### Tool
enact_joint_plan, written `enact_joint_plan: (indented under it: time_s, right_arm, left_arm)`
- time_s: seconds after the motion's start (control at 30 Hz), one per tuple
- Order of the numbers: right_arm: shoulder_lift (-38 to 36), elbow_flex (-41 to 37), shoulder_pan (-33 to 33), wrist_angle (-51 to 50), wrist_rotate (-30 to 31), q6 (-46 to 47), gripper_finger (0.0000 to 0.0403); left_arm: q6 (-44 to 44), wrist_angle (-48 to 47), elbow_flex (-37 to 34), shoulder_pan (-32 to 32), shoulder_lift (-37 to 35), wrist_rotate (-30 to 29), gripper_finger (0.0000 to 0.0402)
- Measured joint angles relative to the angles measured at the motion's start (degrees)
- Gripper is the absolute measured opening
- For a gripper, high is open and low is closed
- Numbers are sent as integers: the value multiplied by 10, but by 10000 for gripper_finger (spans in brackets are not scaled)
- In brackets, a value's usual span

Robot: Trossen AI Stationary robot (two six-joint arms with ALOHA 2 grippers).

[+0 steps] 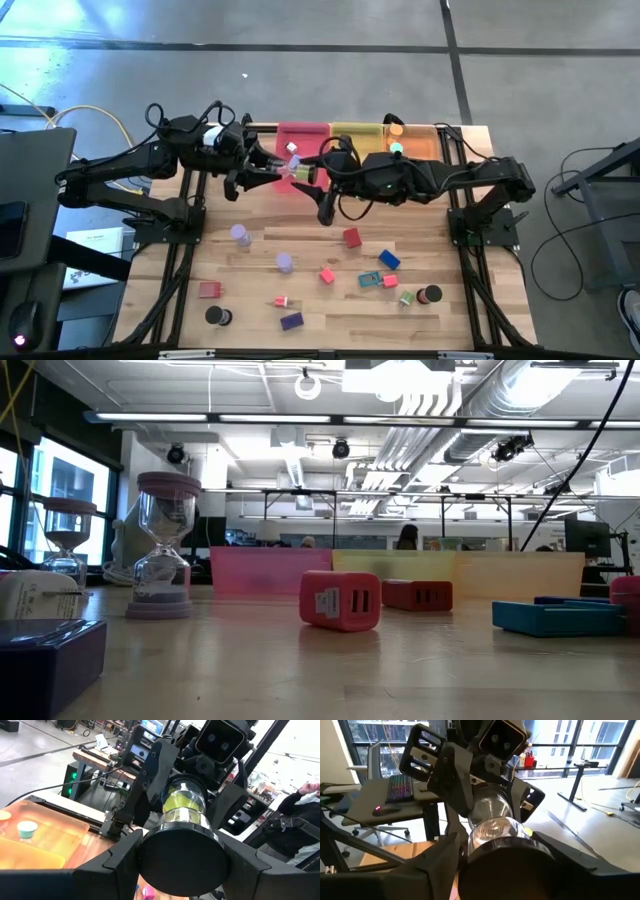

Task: Pick & Place Office items
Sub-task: Put the black green hourglass into the orange bin

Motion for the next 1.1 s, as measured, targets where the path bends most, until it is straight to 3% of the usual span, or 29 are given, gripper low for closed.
enact_joint_plan:
  time_s: [0.4,0.73,1.1]
  right_arm:
    - [0,0,0,1,0,-34,185]
    - [0,0,0,6,26,-14,200]
    - [0,0,1,6,27,-15,185]
  left_arm:
    - [5,3,0,0,15,4,207]
    - [18,5,0,0,16,-3,207]
    - [19,10,0,0,16,0,207]
